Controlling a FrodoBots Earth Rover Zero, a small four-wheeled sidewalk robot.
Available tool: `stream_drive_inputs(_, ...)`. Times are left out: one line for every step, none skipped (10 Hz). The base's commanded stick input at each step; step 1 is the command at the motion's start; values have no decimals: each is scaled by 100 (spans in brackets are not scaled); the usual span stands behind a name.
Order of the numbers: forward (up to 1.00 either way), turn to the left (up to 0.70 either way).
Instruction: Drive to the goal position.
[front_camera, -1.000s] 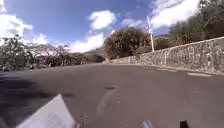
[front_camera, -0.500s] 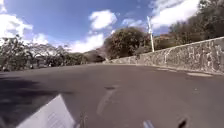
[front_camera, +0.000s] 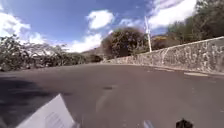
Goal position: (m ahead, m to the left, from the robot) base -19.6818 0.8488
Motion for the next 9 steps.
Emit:
stream_drive_inputs(0, -70)
stream_drive_inputs(0, -70)
stream_drive_inputs(0, -70)
stream_drive_inputs(0, -70)
stream_drive_inputs(0, -70)
stream_drive_inputs(0, -70)
stream_drive_inputs(0, -70)
stream_drive_inputs(0, -70)
stream_drive_inputs(0, -70)
